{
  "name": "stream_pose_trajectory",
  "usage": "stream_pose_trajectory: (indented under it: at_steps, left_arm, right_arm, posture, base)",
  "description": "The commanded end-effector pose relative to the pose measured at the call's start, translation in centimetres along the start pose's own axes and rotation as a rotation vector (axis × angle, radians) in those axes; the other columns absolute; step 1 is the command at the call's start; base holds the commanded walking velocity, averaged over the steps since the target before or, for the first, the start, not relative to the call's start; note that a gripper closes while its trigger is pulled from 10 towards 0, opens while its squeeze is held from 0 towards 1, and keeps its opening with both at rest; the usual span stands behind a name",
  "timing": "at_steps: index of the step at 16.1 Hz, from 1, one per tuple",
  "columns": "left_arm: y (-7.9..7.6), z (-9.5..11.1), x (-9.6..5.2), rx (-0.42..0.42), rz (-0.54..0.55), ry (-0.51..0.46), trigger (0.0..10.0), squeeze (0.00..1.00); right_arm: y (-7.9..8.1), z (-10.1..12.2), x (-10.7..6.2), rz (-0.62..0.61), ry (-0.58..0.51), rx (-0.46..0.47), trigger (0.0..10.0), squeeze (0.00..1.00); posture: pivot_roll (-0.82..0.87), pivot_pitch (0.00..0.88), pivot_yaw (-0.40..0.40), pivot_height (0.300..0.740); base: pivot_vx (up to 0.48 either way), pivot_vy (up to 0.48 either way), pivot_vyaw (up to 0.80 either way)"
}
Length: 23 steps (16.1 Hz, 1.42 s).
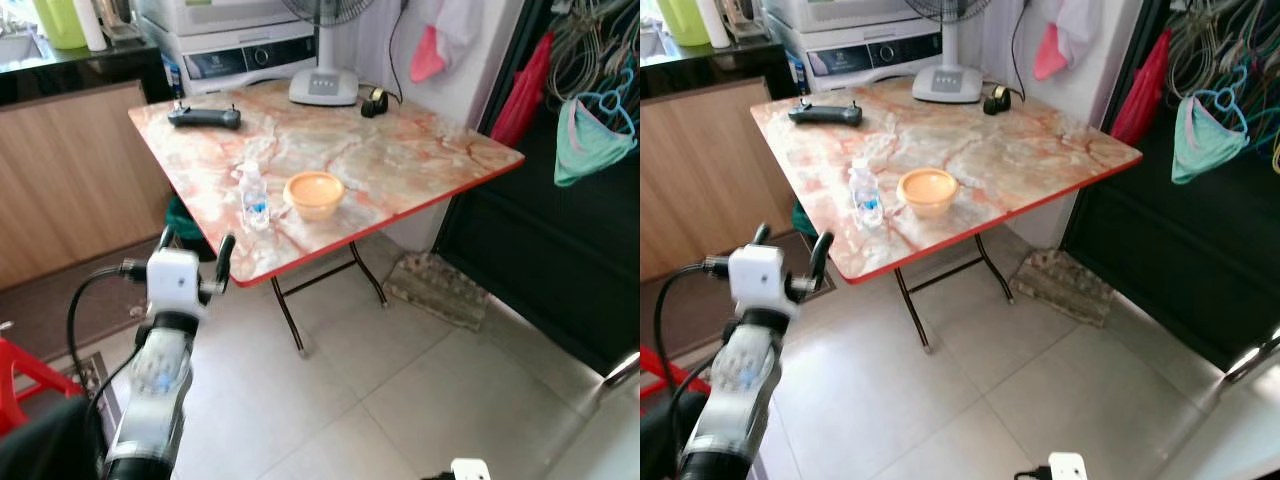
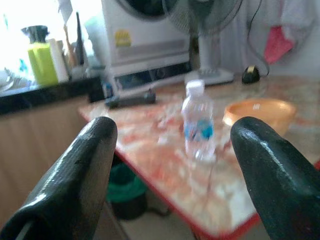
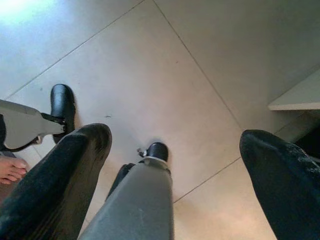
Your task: Restocking fridge
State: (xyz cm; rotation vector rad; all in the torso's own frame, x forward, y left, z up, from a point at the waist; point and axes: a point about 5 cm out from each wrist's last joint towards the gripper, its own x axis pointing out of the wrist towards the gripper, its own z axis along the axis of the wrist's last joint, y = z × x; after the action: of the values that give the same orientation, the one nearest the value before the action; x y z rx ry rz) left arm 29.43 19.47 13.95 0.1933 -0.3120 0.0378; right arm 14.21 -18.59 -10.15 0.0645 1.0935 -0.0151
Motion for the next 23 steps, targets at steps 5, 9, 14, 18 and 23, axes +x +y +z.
stream_pose_trajectory:
  at_steps: [5,9,14,18,23]
  left_arm:
    - [-3.2,1.3,-0.5,-0.064,-0.072,0.025,10.0,0.0]
    - [-4.4,1.7,-0.5,-0.075,-0.136,0.034,10.0,0.0]
    - [-2.5,1.7,0.0,-0.089,-0.026,0.037,10.0,0.0]
    - [-3.7,2.6,0.1,-0.129,-0.041,0.026,10.0,0.0]
    - [-4.1,2.9,0.3,-0.173,-0.037,0.029,10.0,0.0]
  right_arm:
    - [-2.3,-0.7,-0.6,-0.087,-0.053,-0.001,10.0,0.0]
    - [-3.6,-0.7,-1.0,-0.104,-0.075,-0.066,10.0,0.0]
    - [-2.1,-1.1,-0.6,-0.109,-0.044,-0.054,10.0,0.0]
    - [-1.6,-1.5,-0.6,-0.105,-0.044,-0.012,10.0,0.0]
    - [-2.2,-1.8,-0.8,-0.104,-0.047,0.003,10.0,0.0]
  posture:
    - [0.17,0.0,-0.029,0.74]
    - [0.08,0.0,0.022,0.74]
    - [0.13,0.0,-0.063,0.74]
    - [0.14,0.0,-0.05,0.74]
    - [0.13,0.0,-0.018,0.74]
  base:
    - [0.0,0.0,0.0]
    - [0.0,0.0,0.0]
    - [0.0,0.0,0.0]
    - [0.128,0.0,0.0]
    - [0.0,0.0,0.0]
